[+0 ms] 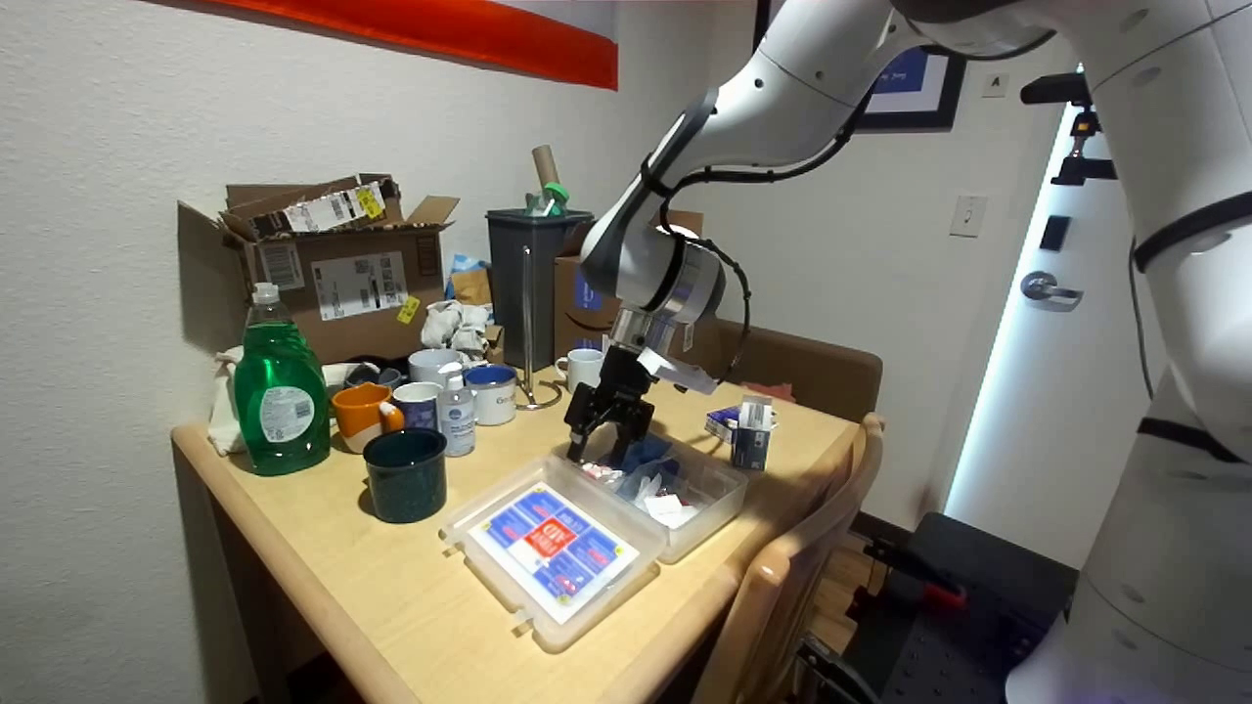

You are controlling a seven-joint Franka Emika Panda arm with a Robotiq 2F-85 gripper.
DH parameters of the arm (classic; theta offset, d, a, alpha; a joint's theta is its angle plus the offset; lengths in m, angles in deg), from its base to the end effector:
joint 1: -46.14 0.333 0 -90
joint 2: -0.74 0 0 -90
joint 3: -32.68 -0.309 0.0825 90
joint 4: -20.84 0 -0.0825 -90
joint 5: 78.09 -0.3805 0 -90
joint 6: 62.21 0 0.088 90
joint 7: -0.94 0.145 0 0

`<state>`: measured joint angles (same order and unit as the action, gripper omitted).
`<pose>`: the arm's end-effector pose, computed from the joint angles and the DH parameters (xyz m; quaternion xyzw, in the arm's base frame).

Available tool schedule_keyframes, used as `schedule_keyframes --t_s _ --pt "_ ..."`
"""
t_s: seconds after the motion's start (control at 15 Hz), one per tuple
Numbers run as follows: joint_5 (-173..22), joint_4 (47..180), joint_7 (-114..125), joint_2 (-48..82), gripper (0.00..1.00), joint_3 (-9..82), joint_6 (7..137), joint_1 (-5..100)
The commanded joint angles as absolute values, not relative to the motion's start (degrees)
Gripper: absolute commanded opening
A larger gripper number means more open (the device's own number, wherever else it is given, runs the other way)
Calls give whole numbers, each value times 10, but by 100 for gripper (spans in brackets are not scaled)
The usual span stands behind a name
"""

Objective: Remove the object from the case and place it on the table

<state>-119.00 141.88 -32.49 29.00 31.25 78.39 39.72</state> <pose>0.5537 -0.0318 0.1277 -0.9746 0.0492 0.0005 0.2187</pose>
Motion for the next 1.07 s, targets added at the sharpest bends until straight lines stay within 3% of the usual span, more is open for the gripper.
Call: schedule_keyframes --t_s 0.0,0.47,0.67,1.0 --pt "-1145 1426 -281 281 58 305 790 394" --pt "-1095 1426 -237 280 5 293 788 387" --pt "-1090 1428 -234 274 0 287 789 383" --pt "-1093 1440 -237 252 1 282 798 380"
